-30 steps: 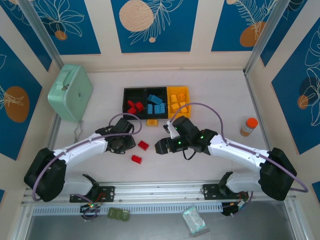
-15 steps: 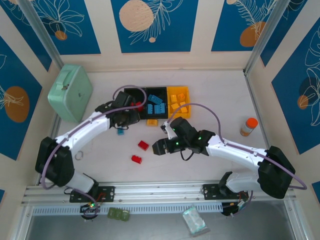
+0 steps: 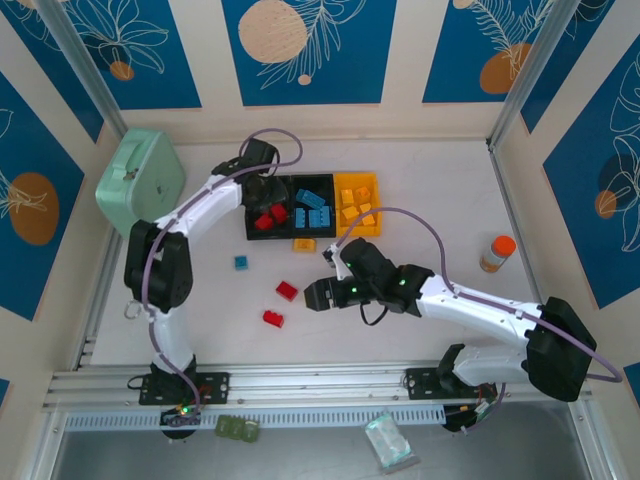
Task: Sort the legos into containers by color
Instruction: Place the lego in the container.
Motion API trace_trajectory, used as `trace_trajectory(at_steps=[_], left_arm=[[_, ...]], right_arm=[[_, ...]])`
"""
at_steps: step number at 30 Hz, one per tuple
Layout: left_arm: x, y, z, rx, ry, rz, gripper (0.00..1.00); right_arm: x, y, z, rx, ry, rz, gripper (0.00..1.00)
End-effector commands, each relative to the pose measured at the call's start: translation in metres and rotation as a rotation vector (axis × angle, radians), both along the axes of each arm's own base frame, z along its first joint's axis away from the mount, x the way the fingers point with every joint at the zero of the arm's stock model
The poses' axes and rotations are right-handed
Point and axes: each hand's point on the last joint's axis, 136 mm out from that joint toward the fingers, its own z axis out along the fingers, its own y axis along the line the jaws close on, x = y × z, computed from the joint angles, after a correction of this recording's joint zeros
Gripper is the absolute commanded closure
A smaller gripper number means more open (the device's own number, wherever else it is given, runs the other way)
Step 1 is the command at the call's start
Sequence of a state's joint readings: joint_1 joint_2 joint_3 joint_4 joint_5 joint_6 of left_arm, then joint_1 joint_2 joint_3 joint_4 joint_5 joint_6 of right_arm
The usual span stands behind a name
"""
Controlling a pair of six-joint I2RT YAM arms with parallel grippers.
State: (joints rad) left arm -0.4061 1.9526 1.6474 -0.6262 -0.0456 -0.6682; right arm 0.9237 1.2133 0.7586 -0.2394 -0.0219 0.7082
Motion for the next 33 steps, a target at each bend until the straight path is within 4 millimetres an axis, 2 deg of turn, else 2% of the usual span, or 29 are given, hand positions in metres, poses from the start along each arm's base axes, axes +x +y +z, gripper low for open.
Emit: trace_trajectory(at_steps=[1, 9, 14, 19, 26, 33], left_arm=[[0.015, 0.002, -0.009, 0.023, 0.029, -0.012, 0.59], [0.044, 0.008, -0.032, 0.054, 0.051, 0.03, 0.58], [0.051, 0.015, -0.041, 0.064, 0.055, 0.06, 0.55], [0.053, 0.013, -0.049, 0.053, 0.064, 0.061, 0.5], [0.051, 0.013, -0.038, 0.052, 0.048, 0.051, 0.38], [0.039, 0.011, -0.009, 0.013, -0.001, 0.02, 0.38]], right_arm=[[-0.002, -0.005, 0.0, -0.017, -0.01, -0.017, 0.29], [-0.002, -0.009, -0.002, -0.03, -0.012, -0.032, 0.29], [-0.002, -0.011, -0.003, -0.042, -0.015, -0.034, 0.29], [-0.001, -0.01, -0.003, -0.043, -0.015, -0.031, 0.29], [-0.001, -0.009, -0.004, -0.038, -0.012, -0.027, 0.29], [0.001, -0.005, -0.006, -0.043, -0.012, -0.023, 0.29]])
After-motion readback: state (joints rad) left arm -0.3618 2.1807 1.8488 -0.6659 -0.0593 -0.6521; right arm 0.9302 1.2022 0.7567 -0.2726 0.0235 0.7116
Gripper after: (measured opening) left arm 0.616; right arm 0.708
